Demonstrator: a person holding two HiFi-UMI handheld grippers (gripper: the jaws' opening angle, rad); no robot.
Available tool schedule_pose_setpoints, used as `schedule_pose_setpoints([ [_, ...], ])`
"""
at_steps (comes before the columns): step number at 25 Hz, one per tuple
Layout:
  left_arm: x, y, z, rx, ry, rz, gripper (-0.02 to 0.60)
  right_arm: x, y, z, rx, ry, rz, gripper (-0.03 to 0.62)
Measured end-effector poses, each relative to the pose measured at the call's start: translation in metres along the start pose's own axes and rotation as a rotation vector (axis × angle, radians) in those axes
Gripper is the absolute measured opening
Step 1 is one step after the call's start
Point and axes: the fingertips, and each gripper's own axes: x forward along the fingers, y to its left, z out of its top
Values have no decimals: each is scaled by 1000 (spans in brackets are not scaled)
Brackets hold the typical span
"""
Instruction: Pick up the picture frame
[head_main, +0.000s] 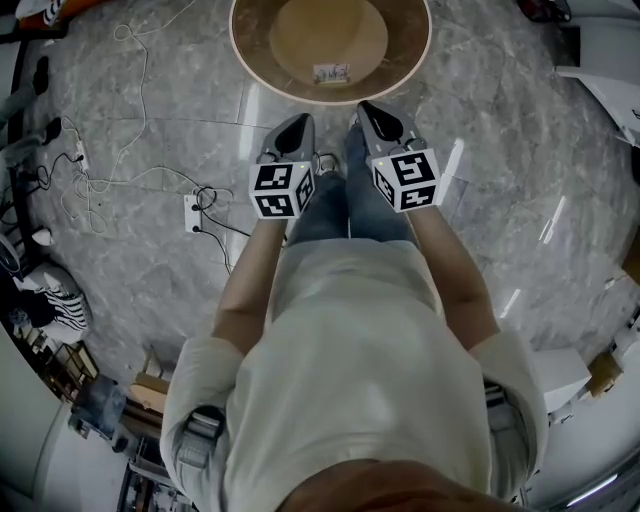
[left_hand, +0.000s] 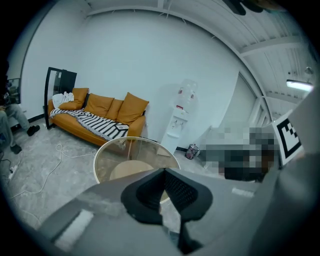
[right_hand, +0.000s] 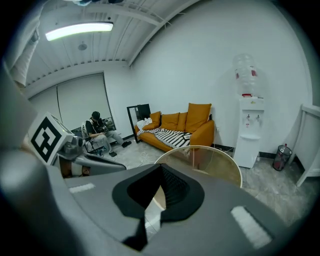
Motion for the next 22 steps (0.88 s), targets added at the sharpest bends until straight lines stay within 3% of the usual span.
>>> schedule_pose_setpoints([
  [9,76,34,-33,-37,60,50,2,64,-53,-45,16,81,1,-1],
  [17,134,64,-61,-16,95,95,3,117,-85,-99,52,176,24,0],
  [22,166,78,-96,17,173,78,68,145,-91,-132,41,233,59,66],
])
